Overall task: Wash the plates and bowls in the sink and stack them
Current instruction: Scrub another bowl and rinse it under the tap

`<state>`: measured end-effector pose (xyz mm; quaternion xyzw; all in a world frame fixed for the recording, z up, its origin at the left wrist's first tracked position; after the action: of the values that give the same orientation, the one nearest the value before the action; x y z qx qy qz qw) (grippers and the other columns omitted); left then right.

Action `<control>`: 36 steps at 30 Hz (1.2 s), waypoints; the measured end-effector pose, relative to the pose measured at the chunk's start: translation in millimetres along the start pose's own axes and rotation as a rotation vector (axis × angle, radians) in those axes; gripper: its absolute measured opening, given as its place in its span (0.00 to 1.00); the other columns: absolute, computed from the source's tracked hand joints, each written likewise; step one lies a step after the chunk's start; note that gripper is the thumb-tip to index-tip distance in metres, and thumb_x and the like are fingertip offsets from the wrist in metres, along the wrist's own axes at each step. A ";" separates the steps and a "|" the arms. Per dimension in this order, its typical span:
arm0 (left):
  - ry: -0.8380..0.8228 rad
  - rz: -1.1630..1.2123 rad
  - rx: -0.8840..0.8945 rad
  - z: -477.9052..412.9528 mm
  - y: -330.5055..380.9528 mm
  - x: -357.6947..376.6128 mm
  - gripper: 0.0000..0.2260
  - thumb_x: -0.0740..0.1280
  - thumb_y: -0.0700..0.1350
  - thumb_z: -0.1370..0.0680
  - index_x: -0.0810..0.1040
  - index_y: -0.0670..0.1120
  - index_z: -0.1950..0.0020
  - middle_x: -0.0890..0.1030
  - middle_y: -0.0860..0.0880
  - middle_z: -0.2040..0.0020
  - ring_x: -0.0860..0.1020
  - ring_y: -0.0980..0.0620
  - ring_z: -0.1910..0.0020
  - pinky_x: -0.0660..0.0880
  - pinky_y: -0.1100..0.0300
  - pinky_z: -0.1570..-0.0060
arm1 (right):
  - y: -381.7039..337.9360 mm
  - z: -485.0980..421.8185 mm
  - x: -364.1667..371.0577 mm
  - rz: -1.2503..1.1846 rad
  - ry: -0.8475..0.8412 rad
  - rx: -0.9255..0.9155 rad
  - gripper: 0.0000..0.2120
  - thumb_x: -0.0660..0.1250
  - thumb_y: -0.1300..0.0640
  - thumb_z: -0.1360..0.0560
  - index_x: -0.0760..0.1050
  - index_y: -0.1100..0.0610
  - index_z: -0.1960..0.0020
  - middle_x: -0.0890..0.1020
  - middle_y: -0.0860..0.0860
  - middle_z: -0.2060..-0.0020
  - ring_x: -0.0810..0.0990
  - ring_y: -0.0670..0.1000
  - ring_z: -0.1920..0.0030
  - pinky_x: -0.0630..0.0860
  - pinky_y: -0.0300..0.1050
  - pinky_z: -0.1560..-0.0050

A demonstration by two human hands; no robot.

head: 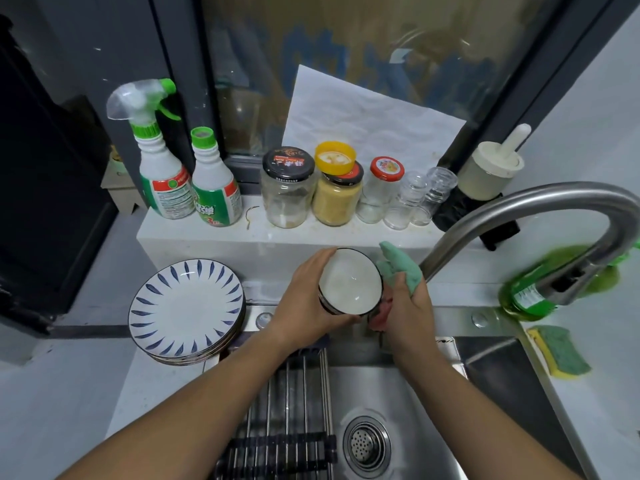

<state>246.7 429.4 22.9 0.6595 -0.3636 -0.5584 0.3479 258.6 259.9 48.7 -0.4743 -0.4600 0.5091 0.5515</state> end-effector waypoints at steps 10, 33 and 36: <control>0.014 -0.012 -0.023 3.5 -2.1 4.0 0.52 0.83 0.55 0.35 0.57 0.52 0.19 0.61 0.67 0.30 0.58 0.66 0.31 0.50 0.85 0.40 | 11.4 13.8 -15.0 -0.135 0.081 0.047 0.14 0.54 0.53 0.15 0.74 0.47 0.34 0.85 0.46 0.44 0.84 0.51 0.43 0.80 0.59 0.45; 0.010 0.179 -0.367 73.1 -28.3 0.9 0.60 0.81 0.64 0.35 0.44 0.53 0.16 0.55 0.49 0.17 0.55 0.52 0.18 0.59 0.48 0.20 | 35.0 59.1 -43.3 0.040 -0.107 0.281 0.11 0.63 0.48 0.18 0.76 0.51 0.39 0.86 0.56 0.54 0.86 0.58 0.62 0.80 0.60 0.63; -0.014 0.248 -0.468 128.6 -32.3 -4.2 0.51 0.78 0.60 0.30 0.50 0.52 0.17 0.65 0.51 0.24 0.64 0.52 0.23 0.64 0.58 0.29 | 57.9 88.0 -39.8 0.123 -0.217 0.374 0.10 0.64 0.49 0.19 0.76 0.53 0.41 0.85 0.60 0.51 0.84 0.61 0.59 0.80 0.49 0.71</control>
<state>121.9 442.2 -20.2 0.5077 -0.3052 -0.5848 0.5541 161.9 226.8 1.5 -0.3336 -0.3844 0.6662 0.5450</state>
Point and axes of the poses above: each hand's wrist, its own z-axis away from the middle knuckle, its own x-axis out of the palm, y = z × x, the point moved 10 cm from there along -z, towards the middle knuckle
